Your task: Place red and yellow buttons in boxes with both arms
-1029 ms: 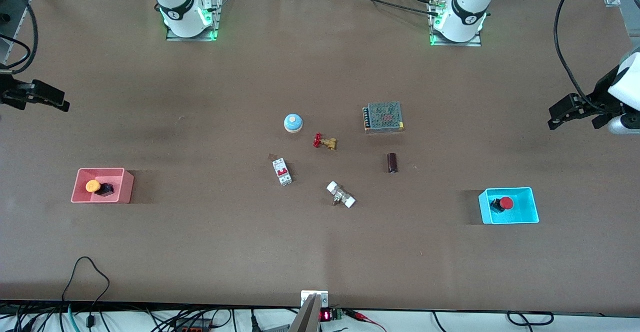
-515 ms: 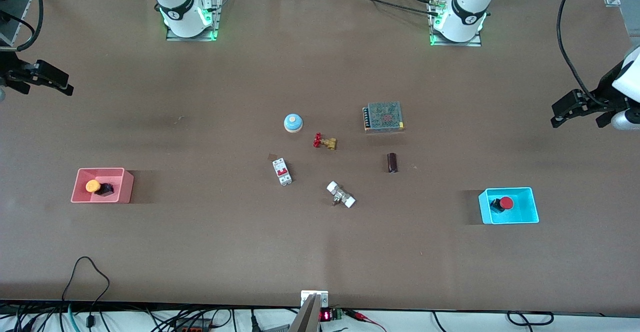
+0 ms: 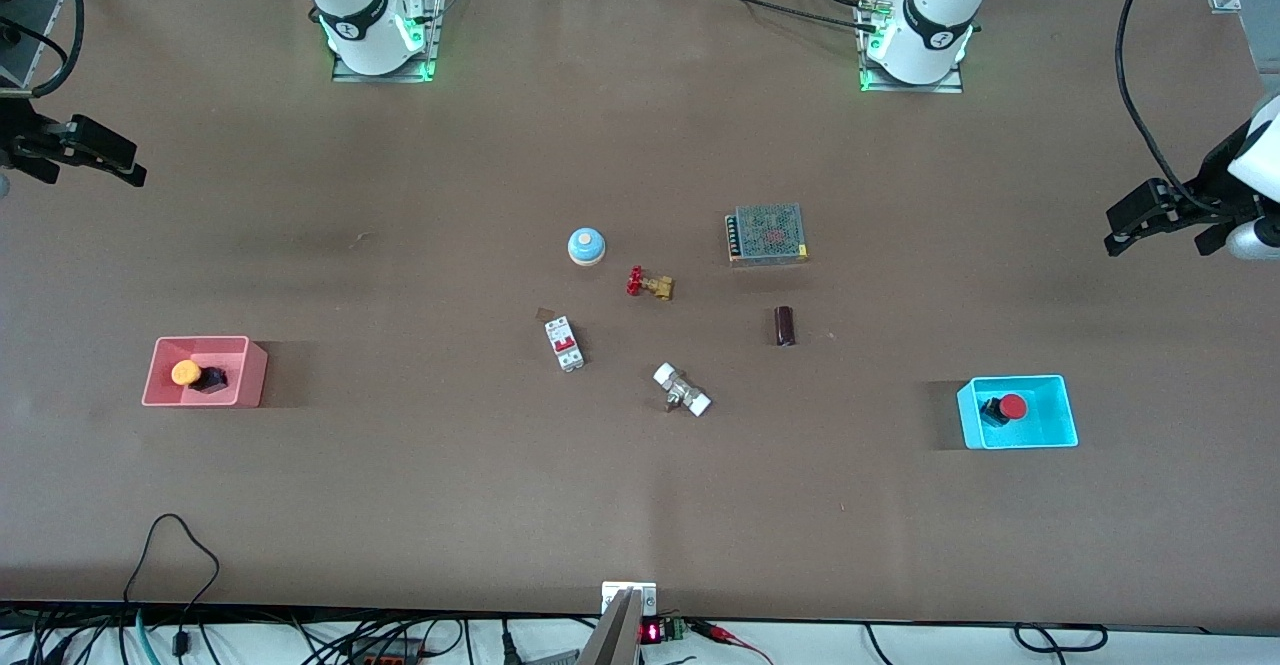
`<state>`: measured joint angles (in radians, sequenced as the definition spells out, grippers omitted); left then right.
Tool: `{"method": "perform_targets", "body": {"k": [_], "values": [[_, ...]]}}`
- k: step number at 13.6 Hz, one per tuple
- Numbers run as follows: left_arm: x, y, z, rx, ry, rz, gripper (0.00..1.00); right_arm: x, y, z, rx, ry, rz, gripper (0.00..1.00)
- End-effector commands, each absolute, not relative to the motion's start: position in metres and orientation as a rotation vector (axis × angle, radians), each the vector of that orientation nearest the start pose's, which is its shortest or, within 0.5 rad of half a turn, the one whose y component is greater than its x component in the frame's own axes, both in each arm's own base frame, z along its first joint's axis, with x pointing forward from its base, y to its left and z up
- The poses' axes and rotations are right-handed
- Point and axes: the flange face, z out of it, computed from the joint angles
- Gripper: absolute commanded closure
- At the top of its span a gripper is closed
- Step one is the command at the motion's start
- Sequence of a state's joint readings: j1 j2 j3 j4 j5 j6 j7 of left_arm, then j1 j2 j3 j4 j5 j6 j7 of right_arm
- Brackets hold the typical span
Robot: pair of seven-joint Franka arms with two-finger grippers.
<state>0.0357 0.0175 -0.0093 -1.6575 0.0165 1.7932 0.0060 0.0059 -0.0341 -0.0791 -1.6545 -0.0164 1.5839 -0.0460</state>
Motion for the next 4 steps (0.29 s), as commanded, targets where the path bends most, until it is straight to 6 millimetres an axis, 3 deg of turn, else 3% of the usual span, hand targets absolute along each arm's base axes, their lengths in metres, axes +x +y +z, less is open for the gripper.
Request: {"method": "perform_targets", "body": {"k": [1, 4], "values": [[0.5729, 0.0183, 0.6015, -3.134, -0.003, -0.185, 0.00, 0.5364, -0.0403, 0.6111, -3.156, 0.055, 0.062, 0.00], [0.5730, 0.0164, 0.6015, -3.136, -0.001, -0.185, 0.00, 0.5355, -0.0388, 0.6104, -3.157, 0.048, 0.077, 0.00]]}}
